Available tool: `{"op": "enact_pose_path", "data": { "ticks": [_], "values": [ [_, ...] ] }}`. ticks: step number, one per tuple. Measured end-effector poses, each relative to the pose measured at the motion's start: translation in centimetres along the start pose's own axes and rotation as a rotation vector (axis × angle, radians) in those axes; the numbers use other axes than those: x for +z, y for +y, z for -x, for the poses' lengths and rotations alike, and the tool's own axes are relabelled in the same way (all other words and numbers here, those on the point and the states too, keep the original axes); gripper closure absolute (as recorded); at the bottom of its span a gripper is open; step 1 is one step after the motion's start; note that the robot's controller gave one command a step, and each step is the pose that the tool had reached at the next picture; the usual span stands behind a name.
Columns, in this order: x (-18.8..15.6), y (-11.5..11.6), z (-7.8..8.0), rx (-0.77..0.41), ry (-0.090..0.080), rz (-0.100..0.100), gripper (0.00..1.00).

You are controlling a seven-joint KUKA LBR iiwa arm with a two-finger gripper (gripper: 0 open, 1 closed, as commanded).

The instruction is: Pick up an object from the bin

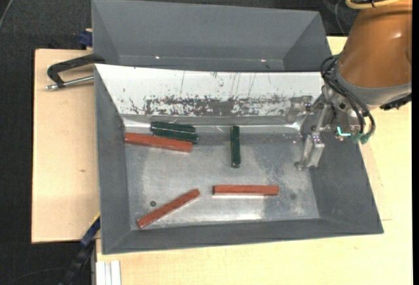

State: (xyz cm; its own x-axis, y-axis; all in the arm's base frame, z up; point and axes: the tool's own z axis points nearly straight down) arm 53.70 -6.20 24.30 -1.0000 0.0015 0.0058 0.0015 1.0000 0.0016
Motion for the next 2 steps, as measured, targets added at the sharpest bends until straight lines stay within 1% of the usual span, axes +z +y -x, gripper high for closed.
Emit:
{"op": "enact_pose_path", "data": {
  "ticks": [1, 2],
  "values": [
    [17.70, 1.11, -3.36, -0.189, 0.003, 0.001, 0.00],
    [17.27, 1.09, -3.08, -0.189, -0.006, -0.001, 1.00]
  ]
}}
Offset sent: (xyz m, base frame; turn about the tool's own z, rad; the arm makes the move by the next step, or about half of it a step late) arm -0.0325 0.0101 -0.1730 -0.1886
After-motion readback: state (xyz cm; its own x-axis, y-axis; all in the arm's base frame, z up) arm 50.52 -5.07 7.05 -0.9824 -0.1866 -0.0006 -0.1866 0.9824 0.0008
